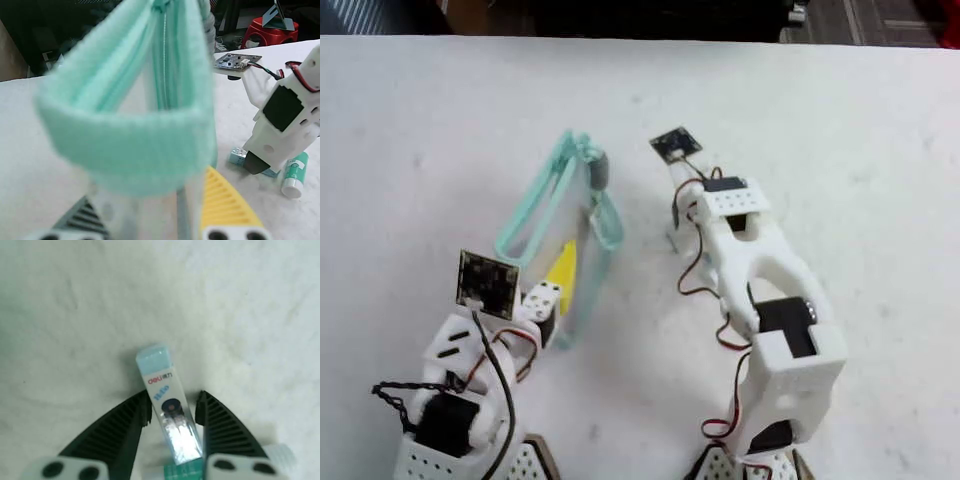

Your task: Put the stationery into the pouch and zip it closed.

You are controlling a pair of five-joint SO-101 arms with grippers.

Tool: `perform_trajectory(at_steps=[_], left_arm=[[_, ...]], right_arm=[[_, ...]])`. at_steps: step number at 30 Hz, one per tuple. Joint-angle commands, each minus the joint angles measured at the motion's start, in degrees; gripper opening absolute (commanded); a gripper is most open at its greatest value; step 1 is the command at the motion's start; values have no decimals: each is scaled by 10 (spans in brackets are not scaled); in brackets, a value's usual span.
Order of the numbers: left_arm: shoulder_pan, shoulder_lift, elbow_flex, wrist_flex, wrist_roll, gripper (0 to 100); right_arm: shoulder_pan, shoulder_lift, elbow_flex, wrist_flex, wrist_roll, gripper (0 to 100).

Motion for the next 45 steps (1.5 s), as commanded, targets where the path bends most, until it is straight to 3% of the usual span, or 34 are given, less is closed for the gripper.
perform_trajectory(at_steps=[1, 10, 17, 24, 45], left_arm=[[-1, 0, -16, 1, -2, 150], [-1, 0, -16, 1, -2, 150], [3, 0, -18, 0, 40, 155], [4, 0, -16, 1, 3, 151], [4, 0, -14, 1, 4, 151]], right_arm=[[0, -2, -24, -8, 4, 123], [6, -4, -19, -8, 2, 14], [17, -6, -11, -7, 1, 16], [23, -5, -11, -7, -43, 16], [23, -5, -11, -7, -43, 16]])
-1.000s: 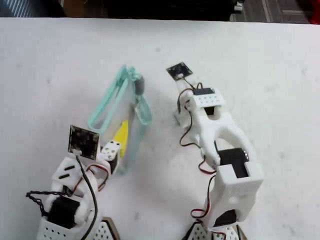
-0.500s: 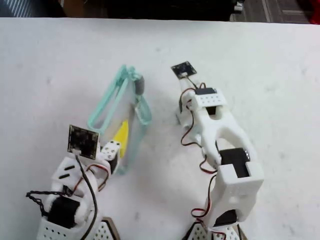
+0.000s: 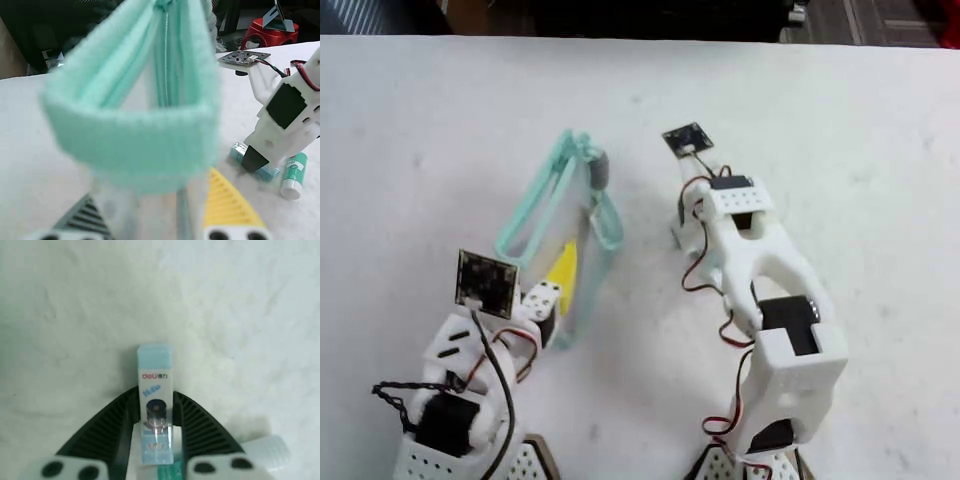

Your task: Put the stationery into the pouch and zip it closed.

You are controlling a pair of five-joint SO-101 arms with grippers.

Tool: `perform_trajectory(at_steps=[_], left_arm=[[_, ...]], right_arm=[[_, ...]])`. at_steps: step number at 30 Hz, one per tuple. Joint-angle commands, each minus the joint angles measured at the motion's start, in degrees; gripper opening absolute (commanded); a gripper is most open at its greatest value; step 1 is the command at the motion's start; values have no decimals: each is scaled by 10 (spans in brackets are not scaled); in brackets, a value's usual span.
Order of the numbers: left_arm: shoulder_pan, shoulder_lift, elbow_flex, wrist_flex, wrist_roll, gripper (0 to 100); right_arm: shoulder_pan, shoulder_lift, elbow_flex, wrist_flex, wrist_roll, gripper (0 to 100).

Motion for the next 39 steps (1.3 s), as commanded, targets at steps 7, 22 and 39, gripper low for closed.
perform_trajectory(at_steps=[7, 22, 39], left_arm=[[6, 0, -14, 0, -3, 151], [5, 0, -16, -1, -5, 151], [4, 0, -15, -1, -6, 151]], right_arm=[[8, -6, -7, -1, -5, 16], [14, -175, -11, 30, -4, 16], [9, -486, -11, 169, -1, 16]])
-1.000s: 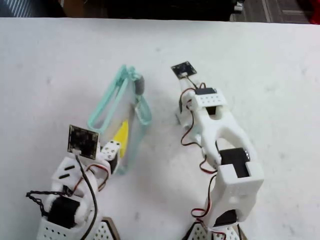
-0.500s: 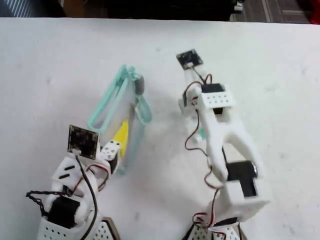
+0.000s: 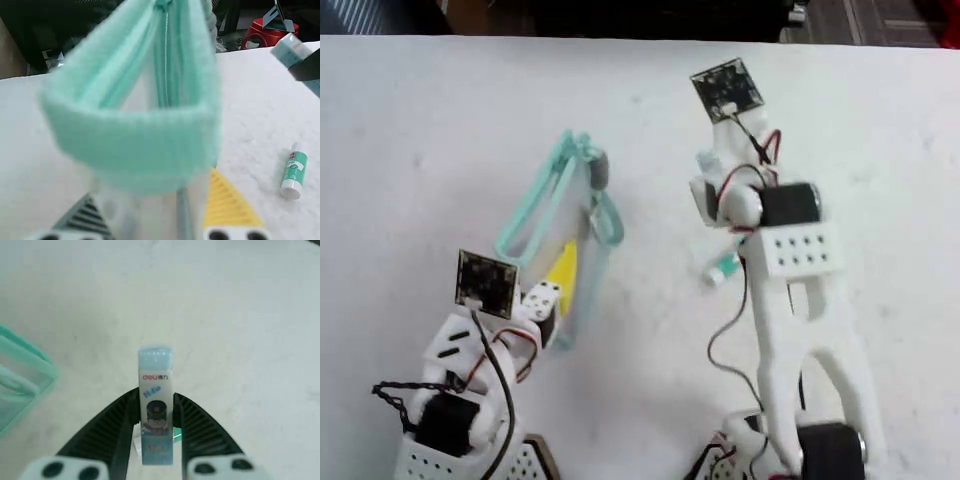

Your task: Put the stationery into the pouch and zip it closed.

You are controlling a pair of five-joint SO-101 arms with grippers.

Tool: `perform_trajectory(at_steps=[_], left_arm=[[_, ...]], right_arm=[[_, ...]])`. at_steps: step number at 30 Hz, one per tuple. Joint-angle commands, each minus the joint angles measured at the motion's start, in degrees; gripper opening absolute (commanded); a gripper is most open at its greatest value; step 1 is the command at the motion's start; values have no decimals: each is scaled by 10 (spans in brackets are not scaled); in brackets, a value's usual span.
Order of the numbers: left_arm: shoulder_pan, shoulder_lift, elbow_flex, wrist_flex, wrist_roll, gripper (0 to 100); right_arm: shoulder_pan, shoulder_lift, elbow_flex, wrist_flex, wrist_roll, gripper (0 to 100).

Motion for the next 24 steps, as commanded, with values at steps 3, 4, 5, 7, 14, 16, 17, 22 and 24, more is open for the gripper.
perform_trajectory(at_steps=[3, 4, 5, 7, 14, 16, 17, 22, 24], left_arm=[[5, 0, -15, -1, -6, 151], [5, 0, -15, -1, -6, 151], [5, 0, -15, -1, -6, 151], [5, 0, -15, -1, -6, 151], [5, 0, -15, -1, -6, 151], [6, 0, -15, -1, -6, 151], [6, 0, -15, -1, -6, 151], [59, 0, -14, 9, -47, 157], [91, 0, -14, 23, -67, 172]], right_arm=[[2, -116, -11, 26, 0, 16], [2, -132, -11, 28, 0, 16], [2, -148, -11, 31, 0, 16], [2, -176, -8, 32, -3, 16], [2, -264, -8, 64, -4, 16], [-3, -291, -8, 71, -5, 16], [-13, -305, -8, 73, -5, 16], [-108, -374, -10, 76, -5, 16], [-158, -395, -11, 63, -5, 16]])
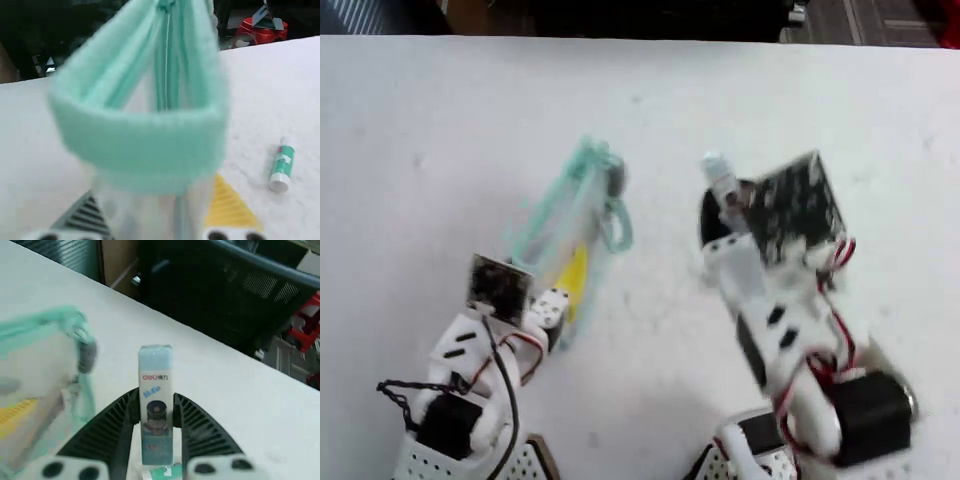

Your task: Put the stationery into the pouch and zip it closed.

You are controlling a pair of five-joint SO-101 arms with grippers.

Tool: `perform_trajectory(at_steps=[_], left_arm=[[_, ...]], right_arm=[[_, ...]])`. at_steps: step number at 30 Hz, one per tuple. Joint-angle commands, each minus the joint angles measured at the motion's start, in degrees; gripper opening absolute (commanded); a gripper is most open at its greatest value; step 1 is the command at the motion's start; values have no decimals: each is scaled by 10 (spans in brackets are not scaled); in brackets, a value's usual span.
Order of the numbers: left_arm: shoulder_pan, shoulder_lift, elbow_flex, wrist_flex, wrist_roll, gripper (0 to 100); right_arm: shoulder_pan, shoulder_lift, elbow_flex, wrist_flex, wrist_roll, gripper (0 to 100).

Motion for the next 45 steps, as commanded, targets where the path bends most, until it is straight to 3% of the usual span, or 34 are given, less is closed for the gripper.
perform_trajectory(at_steps=[1, 8, 18, 26, 35, 45], left_arm=[[68, 0, -14, 23, -41, 176], [77, 0, -17, 30, -43, 194], [76, 0, -18, 28, -41, 195], [75, 0, -18, 27, -41, 194], [46, 0, -18, 16, -40, 193], [47, 0, -17, 17, -40, 193]], right_arm=[[-86, -37, -11, -28, -4, 16], [-148, -27, -7, -116, -4, 16], [-235, 105, -8, -166, -4, 17], [-240, 161, -7, -173, -4, 17], [-242, 105, 40, -164, -4, 16], [-242, 105, 160, -328, -4, 16]])
